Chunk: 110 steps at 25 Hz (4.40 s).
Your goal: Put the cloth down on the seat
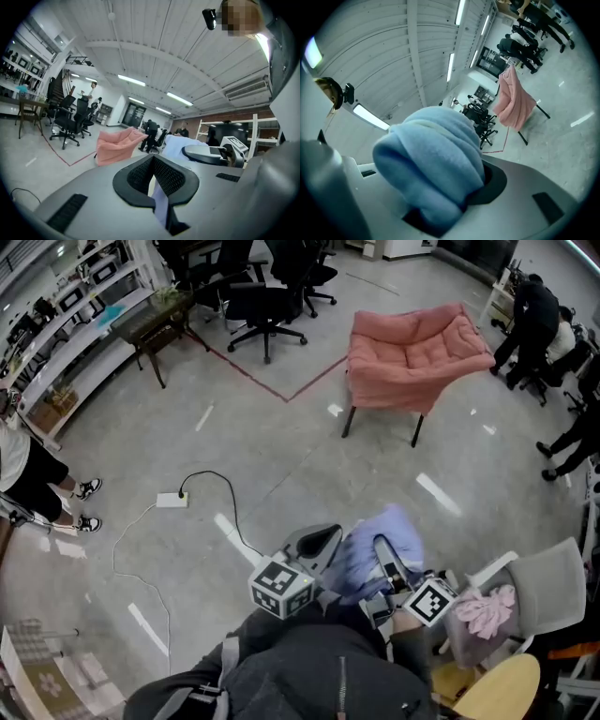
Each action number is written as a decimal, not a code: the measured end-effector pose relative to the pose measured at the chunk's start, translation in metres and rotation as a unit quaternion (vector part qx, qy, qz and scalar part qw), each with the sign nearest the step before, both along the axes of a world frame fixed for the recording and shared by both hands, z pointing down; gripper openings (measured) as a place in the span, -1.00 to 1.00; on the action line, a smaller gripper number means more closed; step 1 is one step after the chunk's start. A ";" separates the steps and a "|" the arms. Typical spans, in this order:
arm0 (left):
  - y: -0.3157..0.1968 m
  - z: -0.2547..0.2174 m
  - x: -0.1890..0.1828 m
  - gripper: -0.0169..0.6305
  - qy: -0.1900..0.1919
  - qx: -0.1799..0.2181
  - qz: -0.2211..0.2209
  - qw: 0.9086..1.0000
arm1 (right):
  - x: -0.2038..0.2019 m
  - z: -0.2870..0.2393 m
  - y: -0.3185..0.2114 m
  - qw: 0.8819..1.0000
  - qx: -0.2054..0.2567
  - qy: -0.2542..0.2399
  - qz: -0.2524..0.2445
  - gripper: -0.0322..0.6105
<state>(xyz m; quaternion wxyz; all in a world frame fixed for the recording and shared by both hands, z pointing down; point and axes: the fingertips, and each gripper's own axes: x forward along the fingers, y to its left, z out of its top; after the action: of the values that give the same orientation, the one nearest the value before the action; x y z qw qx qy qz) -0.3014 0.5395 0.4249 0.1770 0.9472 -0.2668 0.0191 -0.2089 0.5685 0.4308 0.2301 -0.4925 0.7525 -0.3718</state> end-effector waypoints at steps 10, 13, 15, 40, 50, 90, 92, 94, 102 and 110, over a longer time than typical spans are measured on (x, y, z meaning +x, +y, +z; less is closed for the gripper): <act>-0.051 -0.032 0.004 -0.92 -0.003 0.057 0.016 0.998 | -0.018 -0.040 -0.050 0.982 0.069 0.167 0.057 -0.31; -0.066 -0.043 0.010 -0.92 0.001 0.073 0.002 0.997 | -0.015 -0.052 -0.063 0.974 0.084 0.195 0.082 -0.31; -0.072 -0.049 0.016 -0.92 0.005 0.078 -0.005 0.997 | -0.009 -0.054 -0.068 0.971 0.085 0.201 0.095 -0.31; -0.176 -0.041 0.134 -0.92 -0.007 0.076 -0.045 0.996 | 0.100 -0.046 -0.170 0.959 0.075 0.238 0.132 -0.31; -0.229 -0.032 0.200 -0.92 -0.016 0.072 -0.031 0.997 | 0.167 -0.040 -0.227 0.955 0.062 0.250 0.146 -0.31; -0.369 -0.003 0.292 -0.92 -0.025 0.047 -0.055 0.997 | 0.272 -0.010 -0.365 0.957 0.029 0.248 0.148 -0.31; -0.385 -0.003 0.299 -0.92 -0.025 0.046 -0.050 0.997 | 0.278 -0.009 -0.381 0.956 0.026 0.248 0.152 -0.31; -0.404 -0.005 0.306 -0.92 -0.024 0.044 -0.047 0.998 | 0.284 -0.010 -0.397 0.957 0.023 0.246 0.154 -0.31; -0.481 -0.015 0.338 -0.92 -0.025 0.045 -0.024 0.998 | 0.315 -0.017 -0.477 0.954 0.014 0.245 0.173 -0.31; -0.577 -0.034 0.362 -0.92 -0.012 0.052 -0.016 0.998 | 0.333 -0.033 -0.573 0.951 0.020 0.254 0.174 -0.31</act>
<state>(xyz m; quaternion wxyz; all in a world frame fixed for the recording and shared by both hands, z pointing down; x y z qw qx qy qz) 0.0603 -0.0378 0.3913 0.1251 0.9503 -0.2849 0.0139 0.1244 -0.0043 0.3981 0.1022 -0.6892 0.6961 -0.1730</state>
